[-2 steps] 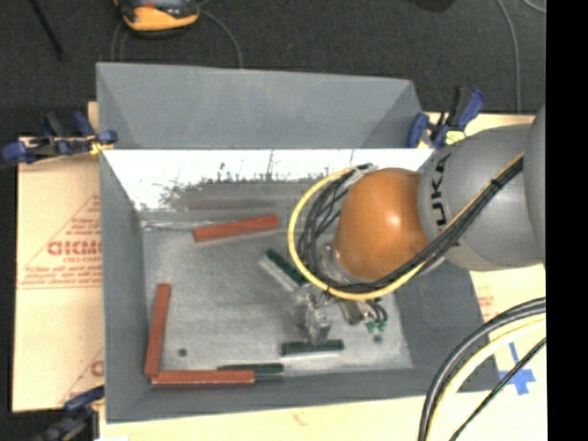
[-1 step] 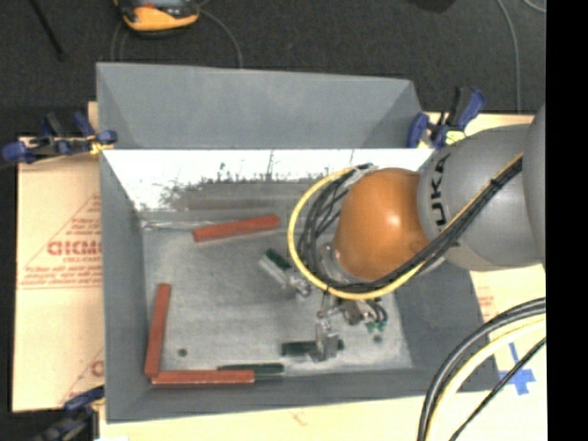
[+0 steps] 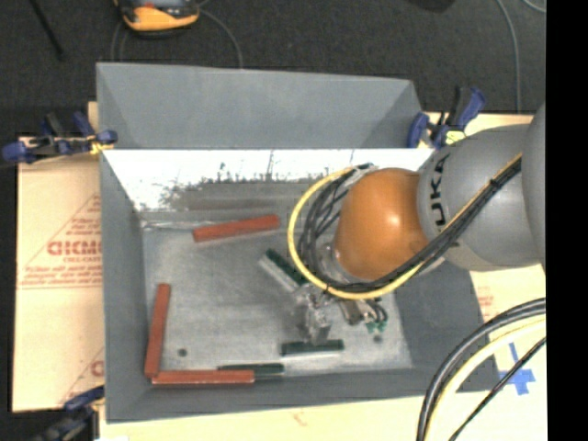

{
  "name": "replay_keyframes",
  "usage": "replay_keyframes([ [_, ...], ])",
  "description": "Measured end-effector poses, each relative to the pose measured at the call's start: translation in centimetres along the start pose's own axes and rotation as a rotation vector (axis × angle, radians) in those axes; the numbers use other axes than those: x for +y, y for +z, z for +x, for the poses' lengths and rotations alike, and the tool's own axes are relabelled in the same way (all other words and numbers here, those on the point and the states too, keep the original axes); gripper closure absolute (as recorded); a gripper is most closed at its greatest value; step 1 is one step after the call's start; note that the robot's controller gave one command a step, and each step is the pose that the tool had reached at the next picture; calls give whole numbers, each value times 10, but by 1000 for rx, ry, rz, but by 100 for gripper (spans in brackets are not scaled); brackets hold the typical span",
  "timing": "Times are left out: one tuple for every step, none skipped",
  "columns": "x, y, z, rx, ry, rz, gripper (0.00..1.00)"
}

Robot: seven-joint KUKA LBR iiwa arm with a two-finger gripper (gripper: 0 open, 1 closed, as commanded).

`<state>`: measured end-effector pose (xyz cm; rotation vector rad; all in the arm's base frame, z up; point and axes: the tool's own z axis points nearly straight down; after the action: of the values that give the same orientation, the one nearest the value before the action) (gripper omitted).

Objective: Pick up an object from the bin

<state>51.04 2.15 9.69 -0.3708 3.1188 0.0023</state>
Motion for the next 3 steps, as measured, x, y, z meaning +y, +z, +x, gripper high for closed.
replay_keyframes([
  [0,0,0,0,1,0,0],
  [0,0,0,0,2,0,100],
  [0,0,0,0,2,0,100],
])
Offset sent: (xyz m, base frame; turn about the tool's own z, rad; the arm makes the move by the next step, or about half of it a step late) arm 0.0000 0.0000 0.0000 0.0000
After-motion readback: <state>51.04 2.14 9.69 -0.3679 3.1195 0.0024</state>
